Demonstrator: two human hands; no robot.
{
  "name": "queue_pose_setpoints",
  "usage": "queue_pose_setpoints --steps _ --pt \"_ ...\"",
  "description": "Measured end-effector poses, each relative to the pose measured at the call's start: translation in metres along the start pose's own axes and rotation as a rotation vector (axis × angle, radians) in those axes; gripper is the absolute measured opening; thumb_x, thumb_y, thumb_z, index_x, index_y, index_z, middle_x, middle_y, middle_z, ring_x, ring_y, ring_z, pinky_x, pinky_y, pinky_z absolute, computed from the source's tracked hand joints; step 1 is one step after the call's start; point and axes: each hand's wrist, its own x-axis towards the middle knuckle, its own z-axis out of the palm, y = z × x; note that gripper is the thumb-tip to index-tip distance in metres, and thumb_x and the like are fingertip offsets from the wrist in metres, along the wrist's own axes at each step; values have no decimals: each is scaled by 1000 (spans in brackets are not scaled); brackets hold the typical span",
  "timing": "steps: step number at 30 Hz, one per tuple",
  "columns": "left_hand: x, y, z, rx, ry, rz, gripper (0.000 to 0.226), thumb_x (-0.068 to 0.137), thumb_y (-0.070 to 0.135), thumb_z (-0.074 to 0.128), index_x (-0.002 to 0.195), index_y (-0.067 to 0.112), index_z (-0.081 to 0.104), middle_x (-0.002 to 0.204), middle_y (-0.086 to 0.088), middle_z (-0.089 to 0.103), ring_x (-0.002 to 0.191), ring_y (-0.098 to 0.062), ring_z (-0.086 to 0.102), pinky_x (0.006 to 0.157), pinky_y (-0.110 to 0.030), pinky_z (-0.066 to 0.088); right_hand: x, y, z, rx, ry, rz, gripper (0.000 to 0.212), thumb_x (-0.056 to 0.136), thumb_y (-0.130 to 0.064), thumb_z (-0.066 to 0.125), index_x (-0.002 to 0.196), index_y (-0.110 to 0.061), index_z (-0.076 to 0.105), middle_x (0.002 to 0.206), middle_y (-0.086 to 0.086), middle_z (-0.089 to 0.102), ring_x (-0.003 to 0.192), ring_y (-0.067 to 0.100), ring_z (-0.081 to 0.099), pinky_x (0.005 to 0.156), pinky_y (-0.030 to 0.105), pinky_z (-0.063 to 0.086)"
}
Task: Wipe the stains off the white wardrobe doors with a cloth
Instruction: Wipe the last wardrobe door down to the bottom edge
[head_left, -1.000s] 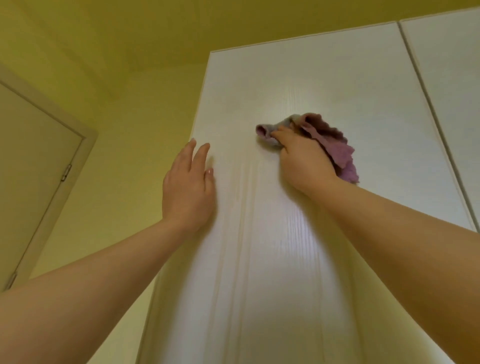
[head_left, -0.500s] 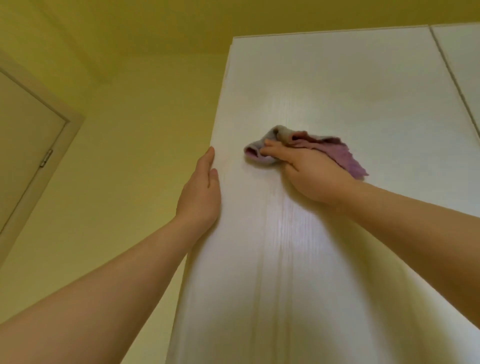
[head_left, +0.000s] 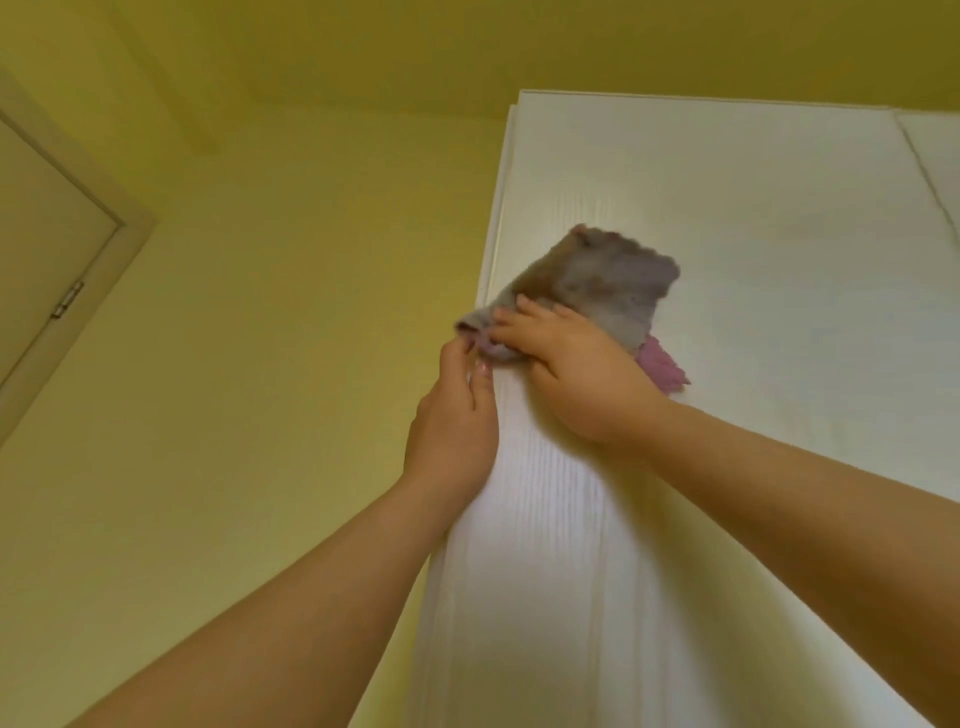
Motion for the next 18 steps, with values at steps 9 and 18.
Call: queue_pose_setpoints --steps 9,18 --pt "0 -7 0 -137 8 -4 25 103 22 29 122 25 45 90 9 56 75 -5 51 64 -23 39 -21 -6 -5 129 -23 38 40 95 -6 38 127 -22 56 143 -9 41 134 8 31 94 -6 2" --pt "-1 -10 -11 -421 -163 -133 32 104 17 32 125 35 47 123 3 57 104 -9 57 84 -19 47 -35 -13 1 105 -71 -110 46 89 -14 29 124 -18 59 141 -5 44 133 3 27 100 1 0"
